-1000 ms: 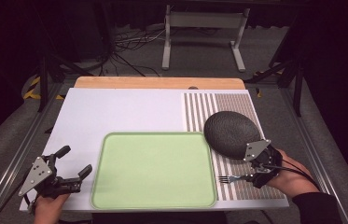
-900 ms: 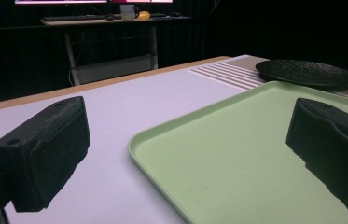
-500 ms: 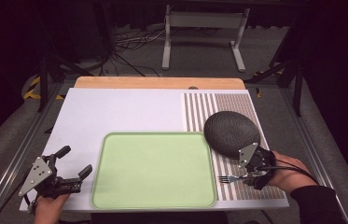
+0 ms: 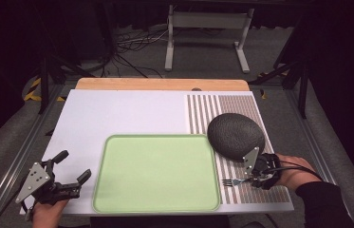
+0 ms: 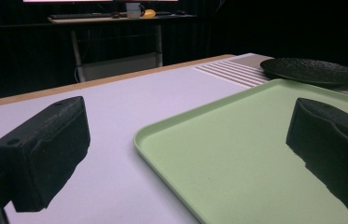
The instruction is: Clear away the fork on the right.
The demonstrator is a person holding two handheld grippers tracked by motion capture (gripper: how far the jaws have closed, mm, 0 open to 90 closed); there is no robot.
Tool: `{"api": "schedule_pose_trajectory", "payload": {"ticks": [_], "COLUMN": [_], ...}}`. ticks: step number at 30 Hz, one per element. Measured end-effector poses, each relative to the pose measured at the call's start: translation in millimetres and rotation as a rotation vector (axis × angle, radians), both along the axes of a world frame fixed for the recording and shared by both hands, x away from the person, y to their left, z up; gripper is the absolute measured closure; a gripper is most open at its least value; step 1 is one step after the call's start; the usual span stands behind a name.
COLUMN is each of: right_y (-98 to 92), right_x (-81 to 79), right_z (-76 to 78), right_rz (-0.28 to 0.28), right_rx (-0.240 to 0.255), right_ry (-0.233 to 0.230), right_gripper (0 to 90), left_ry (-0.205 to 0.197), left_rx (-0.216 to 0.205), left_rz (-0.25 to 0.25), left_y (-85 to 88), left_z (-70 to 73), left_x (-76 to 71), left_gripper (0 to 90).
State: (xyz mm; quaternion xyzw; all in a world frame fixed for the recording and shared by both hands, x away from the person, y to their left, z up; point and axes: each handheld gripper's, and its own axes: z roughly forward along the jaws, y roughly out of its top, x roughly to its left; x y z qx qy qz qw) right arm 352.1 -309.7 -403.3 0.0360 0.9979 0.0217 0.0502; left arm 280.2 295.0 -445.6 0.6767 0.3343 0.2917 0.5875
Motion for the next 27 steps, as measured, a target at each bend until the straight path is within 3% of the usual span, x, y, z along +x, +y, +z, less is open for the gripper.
{"api": "schedule_pose_trajectory", "payload": {"ticks": [12,19,27], "right_y": [-4.3,-2.9,-2.2], "right_x": [3.1,6.8,7.7], "right_z": [-7.7,-9.2,-9.2], "right_rz": [0.028,0.044,0.074], "right_rx": [-0.029,-0.050,-0.053], "right_ry": [0.017,0.052,0.057], "right_gripper": [69.7,74.8,76.9], "left_ry": [0.002,0.003,0.007], "left_rx": [0.000,-0.002,-0.003], "left_rz": [0.002,0.002,0.003], "left_y": [0.9,0.8,1.6], "left_z": [0.0,-0.3,-0.6], "left_x": [-0.2,0.0,0.2], "left_gripper": [0.2,0.2,0.3]}}
